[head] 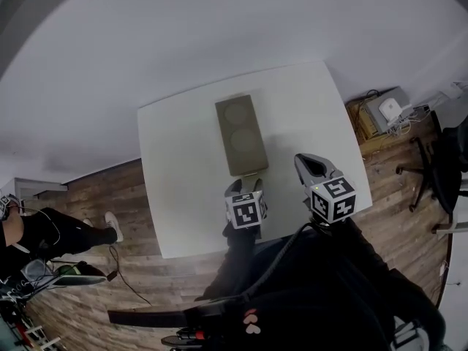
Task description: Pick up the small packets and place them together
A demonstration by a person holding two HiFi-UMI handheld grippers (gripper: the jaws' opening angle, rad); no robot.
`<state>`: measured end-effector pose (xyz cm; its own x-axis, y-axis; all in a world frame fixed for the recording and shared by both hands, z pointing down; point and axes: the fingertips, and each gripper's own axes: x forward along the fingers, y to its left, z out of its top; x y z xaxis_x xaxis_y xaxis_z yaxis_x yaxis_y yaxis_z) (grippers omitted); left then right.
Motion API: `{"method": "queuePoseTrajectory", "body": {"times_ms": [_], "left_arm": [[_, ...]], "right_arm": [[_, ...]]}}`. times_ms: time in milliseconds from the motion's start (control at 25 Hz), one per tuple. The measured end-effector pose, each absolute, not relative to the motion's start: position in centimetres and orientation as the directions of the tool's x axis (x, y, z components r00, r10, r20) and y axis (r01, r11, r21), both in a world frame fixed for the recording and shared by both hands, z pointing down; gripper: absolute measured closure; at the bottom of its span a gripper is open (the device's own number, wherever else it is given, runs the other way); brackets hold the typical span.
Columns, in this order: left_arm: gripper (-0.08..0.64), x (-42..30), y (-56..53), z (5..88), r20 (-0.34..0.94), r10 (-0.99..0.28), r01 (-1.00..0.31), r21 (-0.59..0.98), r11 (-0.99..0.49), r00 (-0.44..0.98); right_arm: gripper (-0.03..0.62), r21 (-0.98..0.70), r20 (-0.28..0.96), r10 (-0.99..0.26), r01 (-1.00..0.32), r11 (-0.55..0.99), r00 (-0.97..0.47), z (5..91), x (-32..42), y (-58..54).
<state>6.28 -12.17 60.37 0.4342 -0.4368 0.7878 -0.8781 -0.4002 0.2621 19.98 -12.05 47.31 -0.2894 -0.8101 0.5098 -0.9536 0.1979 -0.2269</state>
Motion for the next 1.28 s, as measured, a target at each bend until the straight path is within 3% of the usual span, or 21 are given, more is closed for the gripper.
{"method": "queuePoseTrajectory", "body": {"times_ms": [200,720,880,1280], "left_arm": [[0.305,7.3,-13.5,60.6,0.775,-0.511,-0.898,0.162,-0.408,0.372],[0.307,7.9,-14.1,61.0,0.792,-0.542,-0.938,0.107,-0.33,0.281],[0.37,7.5,-14.4,60.6,0.786,-0.567,-0.95,0.081,-0.302,0.247],[0.382,7.5,-13.7,60.6,0.793,-0.552,-0.941,0.08,-0.328,0.26]], "right_arm": [[0.598,-0.224,0.511,-0.812,-0.956,0.192,-0.282,47.5,20.3,-12.6],[0.598,-0.228,0.525,-0.798,-0.952,0.203,-0.295,48.1,21.4,-13.3],[0.598,-0.23,0.527,-0.791,-0.948,0.218,-0.31,48.2,21.1,-13.6],[0.598,-0.23,0.52,-0.785,-0.94,0.251,-0.337,48.2,20.3,-13.5]]}}
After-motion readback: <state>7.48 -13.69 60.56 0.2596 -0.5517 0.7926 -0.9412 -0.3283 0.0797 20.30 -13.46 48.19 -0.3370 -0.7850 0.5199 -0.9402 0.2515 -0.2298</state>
